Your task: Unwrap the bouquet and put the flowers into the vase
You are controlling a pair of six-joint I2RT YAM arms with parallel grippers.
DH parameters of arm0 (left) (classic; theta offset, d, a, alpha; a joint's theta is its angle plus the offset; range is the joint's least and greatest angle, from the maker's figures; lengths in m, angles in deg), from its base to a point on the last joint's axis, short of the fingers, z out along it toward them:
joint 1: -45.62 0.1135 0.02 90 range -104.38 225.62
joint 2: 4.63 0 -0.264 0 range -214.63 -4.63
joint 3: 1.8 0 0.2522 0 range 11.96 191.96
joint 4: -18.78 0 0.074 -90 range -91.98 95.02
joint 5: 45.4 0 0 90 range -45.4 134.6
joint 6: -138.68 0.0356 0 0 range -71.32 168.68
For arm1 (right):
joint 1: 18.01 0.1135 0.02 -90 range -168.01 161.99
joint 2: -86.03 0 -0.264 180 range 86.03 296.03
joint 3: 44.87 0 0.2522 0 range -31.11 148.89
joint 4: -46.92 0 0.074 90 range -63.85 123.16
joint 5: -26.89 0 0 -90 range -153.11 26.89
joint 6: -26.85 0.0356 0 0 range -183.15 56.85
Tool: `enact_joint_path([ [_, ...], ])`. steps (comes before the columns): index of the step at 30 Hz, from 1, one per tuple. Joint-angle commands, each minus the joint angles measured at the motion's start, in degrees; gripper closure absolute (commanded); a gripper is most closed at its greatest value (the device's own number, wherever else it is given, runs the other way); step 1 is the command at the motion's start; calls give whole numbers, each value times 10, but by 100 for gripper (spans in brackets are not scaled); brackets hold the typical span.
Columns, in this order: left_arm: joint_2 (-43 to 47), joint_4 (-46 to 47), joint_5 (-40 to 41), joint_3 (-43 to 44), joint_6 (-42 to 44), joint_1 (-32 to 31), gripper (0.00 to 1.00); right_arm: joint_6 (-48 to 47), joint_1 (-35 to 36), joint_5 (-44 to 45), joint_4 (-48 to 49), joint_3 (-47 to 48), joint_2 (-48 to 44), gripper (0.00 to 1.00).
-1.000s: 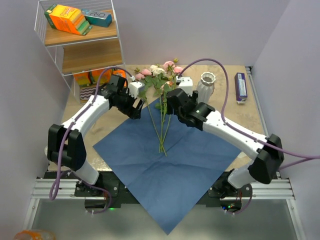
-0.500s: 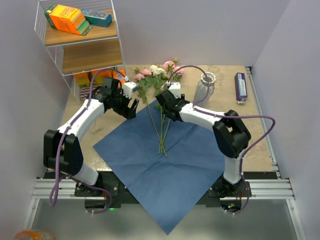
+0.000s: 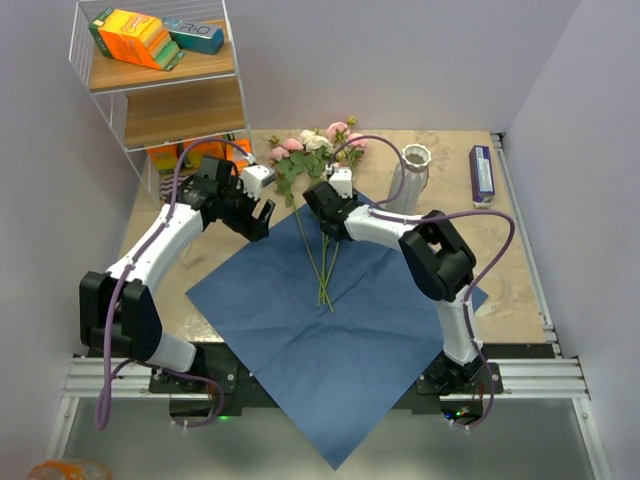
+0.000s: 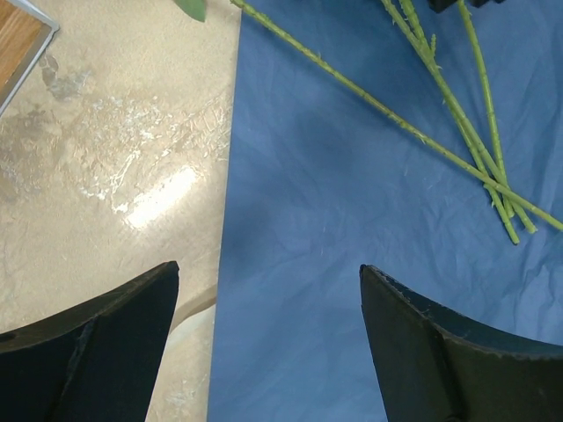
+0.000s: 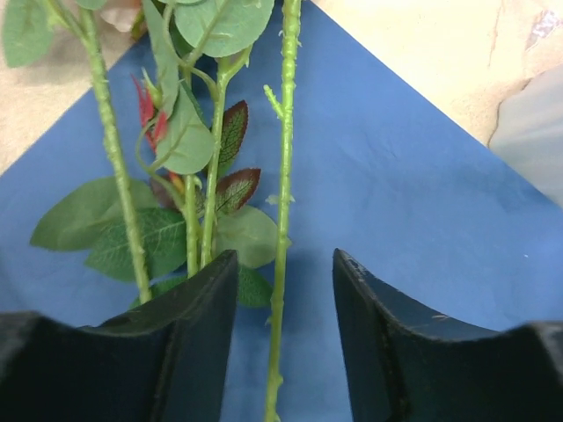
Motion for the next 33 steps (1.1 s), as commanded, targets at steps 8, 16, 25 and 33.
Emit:
enact_joint_path([
  [8, 26, -24, -23, 15, 42, 9, 12, 36, -12, 28, 23, 8, 29, 62],
  [16, 29, -32, -24, 16, 47, 9, 12, 57, -14, 31, 27, -25, -14, 97],
  [25, 7, -45, -42, -3, 64, 9, 17, 27, 3, 80, 58, -70, -133, 100],
  [33, 10, -46, -46, 14, 62, 9, 18, -71, 20, 126, 145, -81, -225, 100],
])
